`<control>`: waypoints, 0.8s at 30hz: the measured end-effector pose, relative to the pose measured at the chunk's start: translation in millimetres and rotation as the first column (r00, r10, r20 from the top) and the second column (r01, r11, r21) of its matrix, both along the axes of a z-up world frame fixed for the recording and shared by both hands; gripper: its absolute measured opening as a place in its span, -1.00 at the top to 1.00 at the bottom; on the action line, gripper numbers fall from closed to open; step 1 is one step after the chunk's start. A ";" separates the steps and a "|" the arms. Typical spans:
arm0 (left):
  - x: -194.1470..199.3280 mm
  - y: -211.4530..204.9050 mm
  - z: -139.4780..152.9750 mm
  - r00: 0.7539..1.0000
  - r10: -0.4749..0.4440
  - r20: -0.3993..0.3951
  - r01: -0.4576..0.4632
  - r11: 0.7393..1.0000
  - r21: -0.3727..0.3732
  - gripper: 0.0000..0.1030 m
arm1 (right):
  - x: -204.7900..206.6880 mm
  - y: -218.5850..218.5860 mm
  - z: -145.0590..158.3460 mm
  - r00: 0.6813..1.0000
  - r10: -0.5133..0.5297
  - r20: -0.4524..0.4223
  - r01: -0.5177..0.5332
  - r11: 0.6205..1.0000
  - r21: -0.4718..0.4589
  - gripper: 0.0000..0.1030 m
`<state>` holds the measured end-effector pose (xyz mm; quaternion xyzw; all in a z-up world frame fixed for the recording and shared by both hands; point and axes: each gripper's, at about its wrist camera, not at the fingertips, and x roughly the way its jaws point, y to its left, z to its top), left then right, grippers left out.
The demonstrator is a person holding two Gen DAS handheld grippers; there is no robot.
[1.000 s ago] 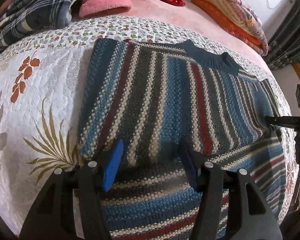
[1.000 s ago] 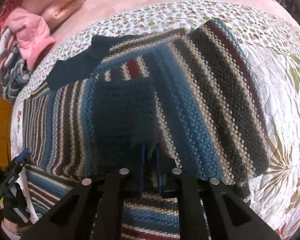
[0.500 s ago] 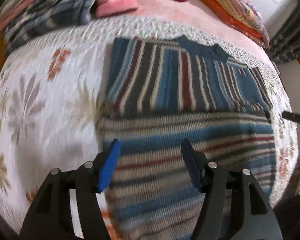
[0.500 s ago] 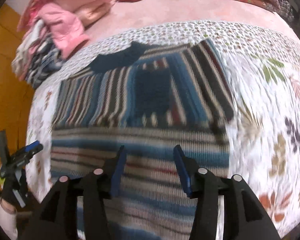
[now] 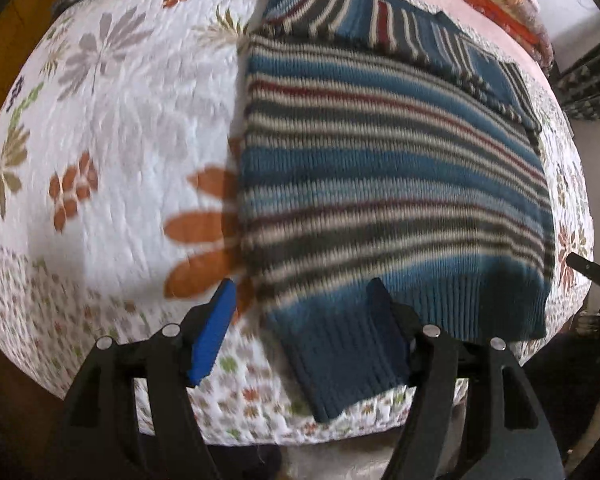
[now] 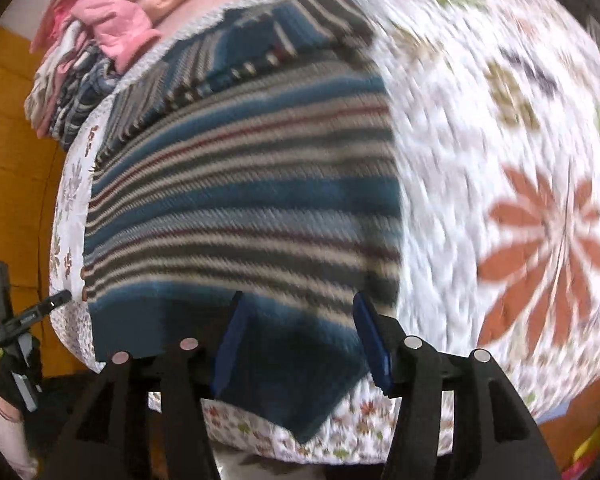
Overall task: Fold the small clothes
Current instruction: 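Release the folded side and move both tools to the hem, then grasp the dark blue ribbed hem with both tools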
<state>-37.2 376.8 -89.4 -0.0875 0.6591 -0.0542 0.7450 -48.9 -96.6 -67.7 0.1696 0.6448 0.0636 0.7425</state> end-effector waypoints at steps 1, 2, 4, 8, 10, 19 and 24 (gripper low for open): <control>-4.4 -1.9 -3.8 1.000 0.002 -0.010 -0.002 1.000 -0.001 -0.32 | -5.6 -2.9 -5.6 1.000 -0.014 -0.016 0.015 1.000 0.004 -0.07; -9.7 -3.8 -8.4 1.000 0.007 -0.022 -0.008 1.000 -0.009 -0.32 | -10.0 -4.2 -9.3 0.999 -0.022 -0.029 0.022 1.000 0.001 -0.07; -17.1 -5.3 -16.7 0.999 0.022 -0.045 -0.023 0.999 -0.025 -0.32 | -18.2 -6.2 -19.3 0.998 -0.032 -0.061 0.031 0.999 -0.008 -0.07; -25.6 -8.3 -29.3 0.997 0.021 -0.075 -0.022 1.000 -0.010 -0.32 | -26.9 -6.5 -27.6 0.995 -0.041 -0.089 0.043 0.999 0.023 -0.07; -28.0 -7.3 -35.5 0.995 0.030 -0.093 -0.032 0.999 -0.016 -0.32 | -31.5 -6.8 -32.2 0.994 -0.042 -0.104 0.044 0.999 0.015 -0.07; -26.8 -3.2 -51.4 0.989 0.084 -0.118 -0.090 0.995 -0.049 -0.32 | -40.5 -7.3 -46.6 0.989 -0.053 -0.135 0.063 0.995 0.074 -0.08; -28.1 -17.2 -54.4 0.991 0.053 -0.119 -0.063 0.995 -0.078 -0.28 | -36.6 2.5 -51.6 0.989 -0.038 -0.143 0.051 0.995 0.082 -0.06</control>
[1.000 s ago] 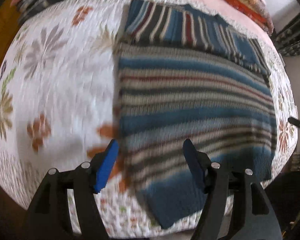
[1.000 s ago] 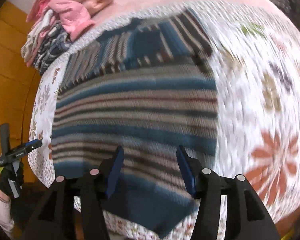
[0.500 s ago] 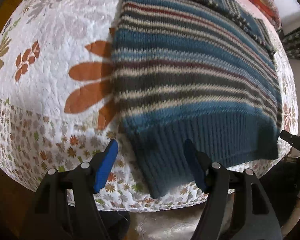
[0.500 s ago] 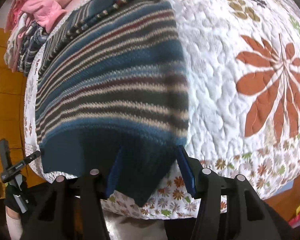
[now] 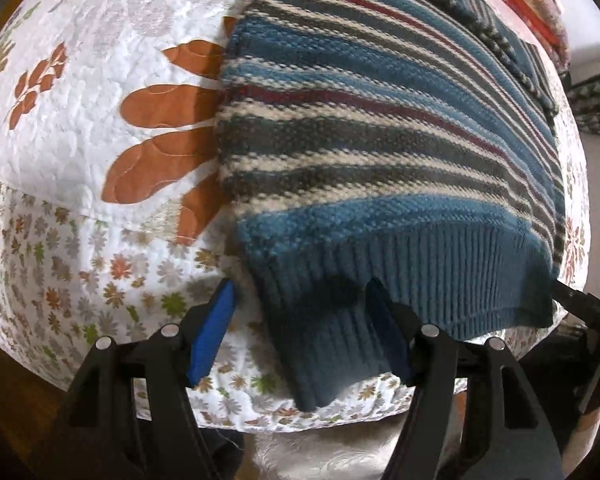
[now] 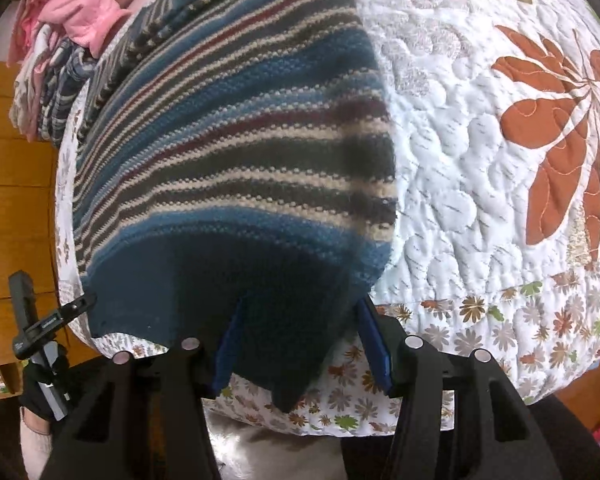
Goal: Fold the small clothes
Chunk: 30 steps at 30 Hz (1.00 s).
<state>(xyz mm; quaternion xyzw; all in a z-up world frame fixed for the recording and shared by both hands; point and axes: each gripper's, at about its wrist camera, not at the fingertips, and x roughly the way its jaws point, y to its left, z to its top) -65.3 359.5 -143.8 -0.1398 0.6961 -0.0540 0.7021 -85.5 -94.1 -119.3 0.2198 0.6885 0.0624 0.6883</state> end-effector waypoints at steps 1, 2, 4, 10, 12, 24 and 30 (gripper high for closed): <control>-1.1 -2.2 -1.9 1.000 -0.008 -0.005 0.008 1.000 0.007 -0.28 | 0.1 1.1 -1.3 1.000 -0.002 -0.002 0.002 1.000 -0.002 -0.03; -2.7 -7.5 -4.0 1.000 -0.019 -0.013 0.019 1.000 0.020 -0.28 | -0.1 1.0 -2.2 1.000 -0.002 -0.004 0.002 1.000 -0.005 -0.02; -2.2 -17.6 -5.2 1.000 -0.027 -0.016 0.027 0.999 0.031 -0.28 | -0.5 0.9 -4.1 1.000 -0.002 -0.007 0.002 1.000 -0.008 0.00; -6.2 -28.4 -2.2 1.000 -0.021 -0.006 0.021 0.999 -0.029 0.24 | 0.0 7.0 -5.6 1.000 0.002 0.008 -0.002 1.000 -0.007 0.64; -8.0 -33.6 -0.5 1.000 -0.024 -0.005 0.023 0.998 -0.055 0.51 | 0.2 7.9 -6.5 1.000 -0.003 0.006 0.003 1.000 0.008 0.70; 2.1 -21.8 31.8 0.993 0.065 0.098 -0.040 0.970 -0.240 0.85 | 9.5 -1.5 29.7 0.992 -0.079 0.102 0.058 0.979 0.195 0.82; 33.0 -15.3 57.3 0.980 0.118 0.163 -0.065 0.952 -0.298 0.85 | 37.1 -15.6 59.3 0.983 -0.117 0.144 0.079 0.965 0.249 0.83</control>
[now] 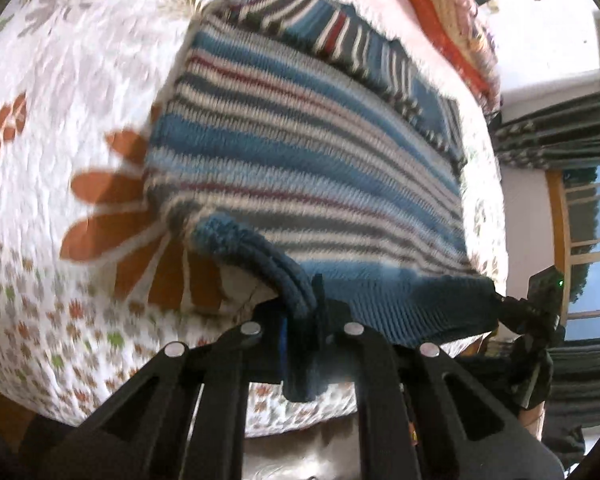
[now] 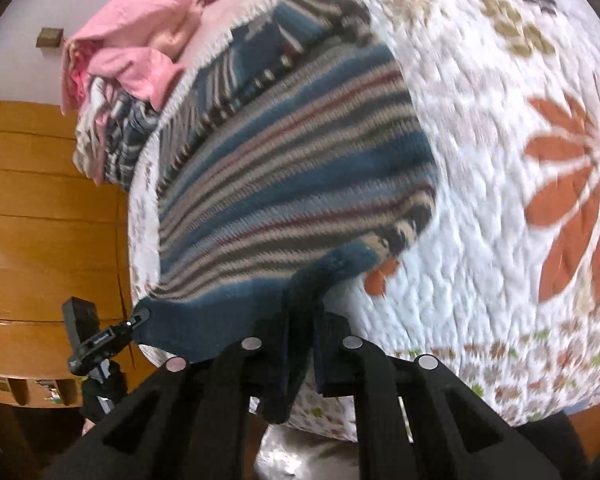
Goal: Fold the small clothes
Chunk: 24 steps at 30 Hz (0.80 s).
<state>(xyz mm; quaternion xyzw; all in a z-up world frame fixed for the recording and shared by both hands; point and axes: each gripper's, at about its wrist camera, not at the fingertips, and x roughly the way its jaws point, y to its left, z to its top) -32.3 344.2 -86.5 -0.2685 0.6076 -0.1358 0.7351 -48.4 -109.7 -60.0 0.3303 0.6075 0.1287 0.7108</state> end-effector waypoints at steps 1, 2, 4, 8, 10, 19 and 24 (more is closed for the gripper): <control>6.8 1.1 2.7 1.000 0.010 0.005 -0.010 1.000 -0.004 0.85 | 7.7 -1.2 5.2 1.000 -0.001 0.004 0.001 1.000 -0.005 0.83; 15.9 4.9 5.2 1.000 0.018 0.011 -0.018 1.000 -0.005 0.85 | 16.7 -0.9 9.8 1.000 0.000 0.006 0.000 1.000 -0.014 0.83; 32.5 6.4 9.9 0.999 0.034 0.017 -0.033 0.999 -0.007 0.85 | 31.1 -2.4 16.8 1.000 -0.001 0.005 0.002 1.000 -0.024 0.83; 60.5 12.6 16.0 0.998 0.064 0.020 -0.063 0.998 -0.013 0.85 | 61.0 -5.5 23.8 1.000 -0.016 -0.005 0.016 1.000 -0.024 0.83; 75.6 13.1 15.1 0.997 0.075 0.023 -0.075 0.997 -0.008 0.85 | 77.6 -6.7 24.5 1.000 -0.017 -0.009 0.017 0.999 -0.038 0.83; 126.1 15.4 -10.4 0.994 0.106 -0.030 -0.106 0.994 0.012 0.84 | 133.1 -11.3 -0.4 0.996 -0.034 -0.080 0.029 0.997 -0.067 0.83; 145.1 16.0 -32.0 0.988 0.131 -0.086 -0.129 0.991 0.022 0.78 | 149.8 -13.3 -18.0 0.992 -0.028 -0.123 0.019 0.997 -0.077 0.83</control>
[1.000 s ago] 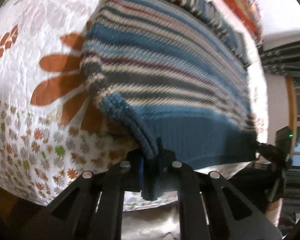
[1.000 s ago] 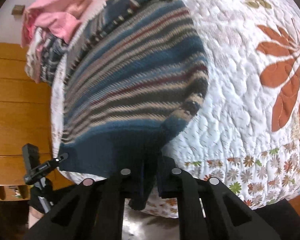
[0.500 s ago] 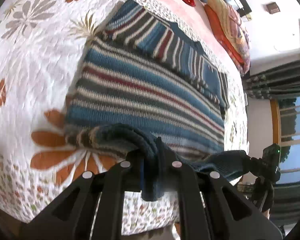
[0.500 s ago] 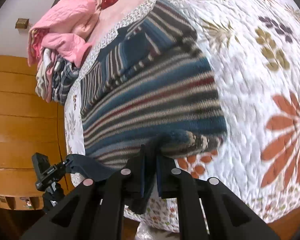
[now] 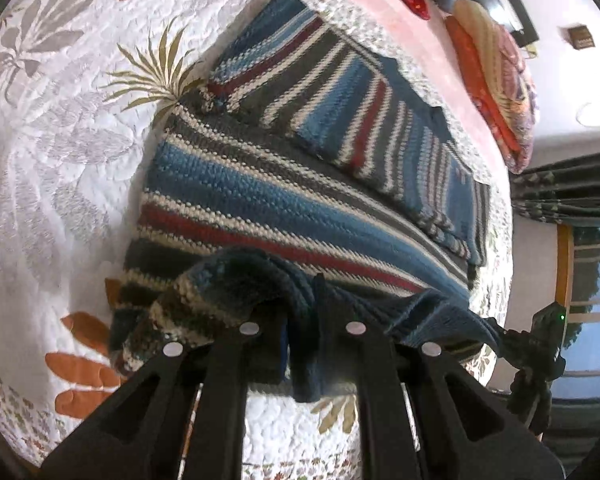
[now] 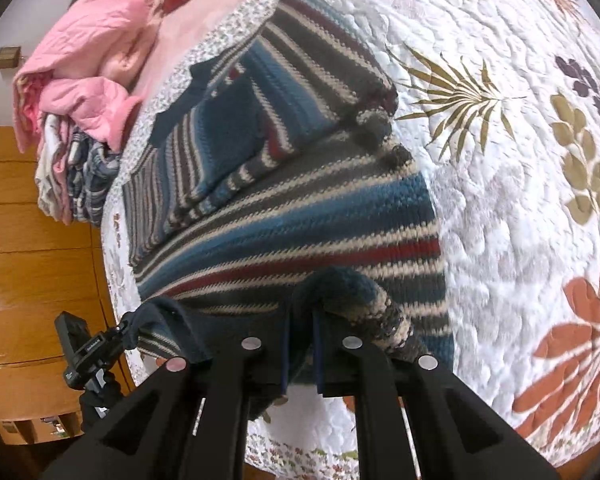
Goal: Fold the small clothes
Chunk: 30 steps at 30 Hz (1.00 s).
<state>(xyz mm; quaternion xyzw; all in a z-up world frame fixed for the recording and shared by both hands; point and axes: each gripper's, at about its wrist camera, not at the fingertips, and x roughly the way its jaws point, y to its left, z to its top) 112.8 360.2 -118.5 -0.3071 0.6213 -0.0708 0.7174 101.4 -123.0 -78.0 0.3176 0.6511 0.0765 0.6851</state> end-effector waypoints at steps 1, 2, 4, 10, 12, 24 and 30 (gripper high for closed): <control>2.8 0.4 -3.3 1.000 0.004 -0.009 -0.004 1.000 0.003 0.74 | 2.6 -1.1 -3.3 1.000 -0.003 -0.009 0.003 1.000 0.001 0.83; 5.8 0.9 -6.7 1.000 0.009 -0.019 -0.009 1.000 0.004 0.74 | 4.9 -1.9 -6.4 1.000 -0.007 -0.017 0.007 1.000 0.002 0.83; 9.5 1.6 -11.2 0.999 0.016 -0.035 -0.016 1.000 0.004 0.73 | 9.6 -5.0 -13.6 0.999 -0.017 -0.035 0.017 1.000 0.015 0.81; 17.2 11.6 -18.4 0.992 0.071 -0.100 -0.077 0.995 -0.065 0.28 | 12.0 -20.5 -28.7 0.993 -0.071 -0.092 0.077 0.995 0.058 0.65; 17.6 18.8 -16.1 0.988 0.098 -0.119 -0.113 0.986 -0.122 0.13 | 9.7 -25.9 -30.3 0.990 -0.099 -0.104 0.108 0.990 0.087 0.63; 18.7 27.2 39.9 0.998 0.038 0.053 -0.037 0.999 -0.024 0.08 | 11.0 -49.2 14.3 0.996 -0.078 0.052 0.082 0.992 -0.097 0.35; 26.1 -3.5 59.0 0.968 -0.196 0.154 0.173 0.973 0.156 -0.29 | 22.5 -13.0 32.4 0.985 0.099 0.138 -0.077 0.985 -0.156 0.02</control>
